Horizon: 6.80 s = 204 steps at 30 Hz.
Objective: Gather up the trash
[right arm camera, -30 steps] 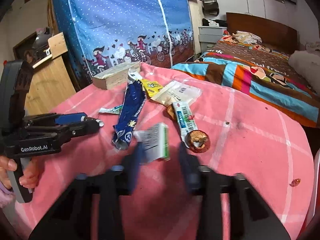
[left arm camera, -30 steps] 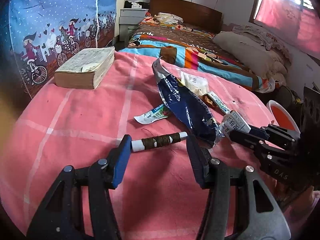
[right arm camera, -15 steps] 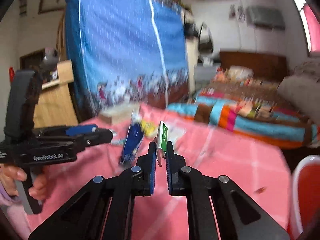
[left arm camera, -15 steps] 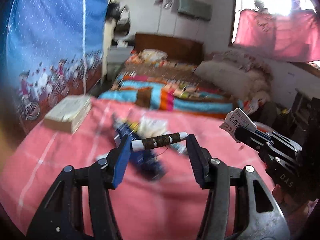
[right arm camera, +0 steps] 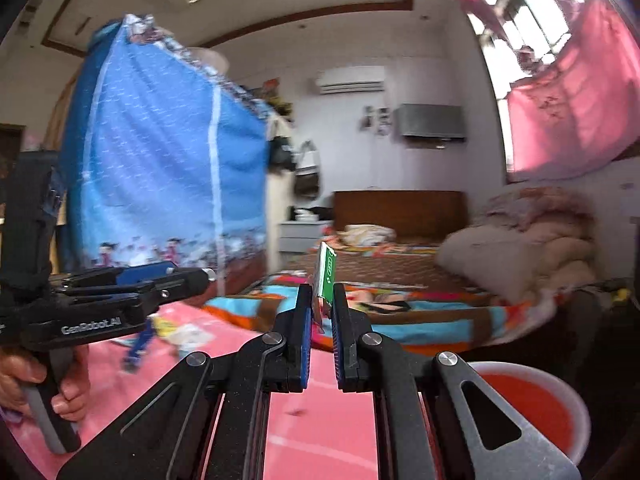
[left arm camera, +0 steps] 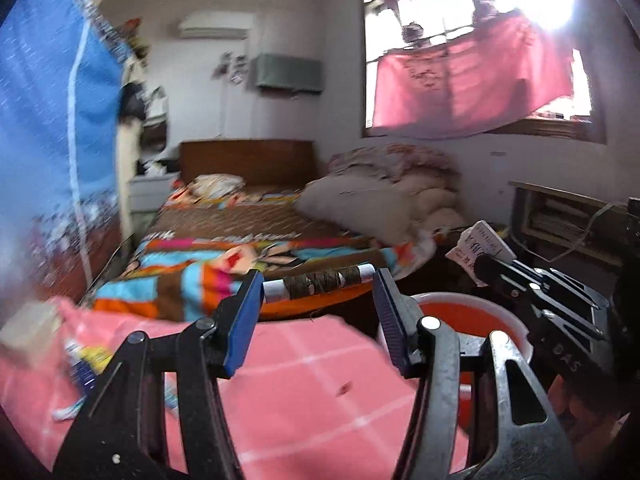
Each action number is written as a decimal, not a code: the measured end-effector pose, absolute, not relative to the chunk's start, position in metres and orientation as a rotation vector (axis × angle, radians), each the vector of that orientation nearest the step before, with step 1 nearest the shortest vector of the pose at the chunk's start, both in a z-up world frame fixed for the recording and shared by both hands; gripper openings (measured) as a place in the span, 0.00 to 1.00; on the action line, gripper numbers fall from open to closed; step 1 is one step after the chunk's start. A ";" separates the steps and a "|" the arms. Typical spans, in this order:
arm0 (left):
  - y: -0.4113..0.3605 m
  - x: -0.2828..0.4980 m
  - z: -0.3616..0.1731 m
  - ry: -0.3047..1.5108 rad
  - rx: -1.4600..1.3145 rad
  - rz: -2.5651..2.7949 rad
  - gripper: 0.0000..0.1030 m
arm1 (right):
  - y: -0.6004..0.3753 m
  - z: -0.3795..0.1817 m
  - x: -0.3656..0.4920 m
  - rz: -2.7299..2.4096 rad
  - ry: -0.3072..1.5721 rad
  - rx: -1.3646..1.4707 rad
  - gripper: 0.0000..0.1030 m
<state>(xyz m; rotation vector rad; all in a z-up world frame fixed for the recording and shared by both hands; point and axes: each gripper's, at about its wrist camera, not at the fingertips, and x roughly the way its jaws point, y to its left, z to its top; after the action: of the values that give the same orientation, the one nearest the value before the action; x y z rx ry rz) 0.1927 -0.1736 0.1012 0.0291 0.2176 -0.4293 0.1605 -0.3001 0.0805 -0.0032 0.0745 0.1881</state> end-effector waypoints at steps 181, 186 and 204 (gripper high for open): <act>0.036 0.181 0.043 0.766 -0.065 -0.001 0.03 | -0.168 0.017 0.228 0.517 0.584 -0.017 0.23; 0.034 0.183 0.048 0.785 -0.157 -0.137 0.03 | -0.165 0.019 0.225 0.528 0.565 -0.021 0.23; -0.071 0.169 0.103 0.339 -0.036 -0.438 0.03 | -0.214 0.073 0.167 0.405 0.105 -0.032 0.23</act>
<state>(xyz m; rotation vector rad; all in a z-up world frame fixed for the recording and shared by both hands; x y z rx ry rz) 0.1690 -0.0707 0.1027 -0.0363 0.3392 -0.4379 0.1666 -0.2140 0.0731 -0.0317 0.1053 0.4053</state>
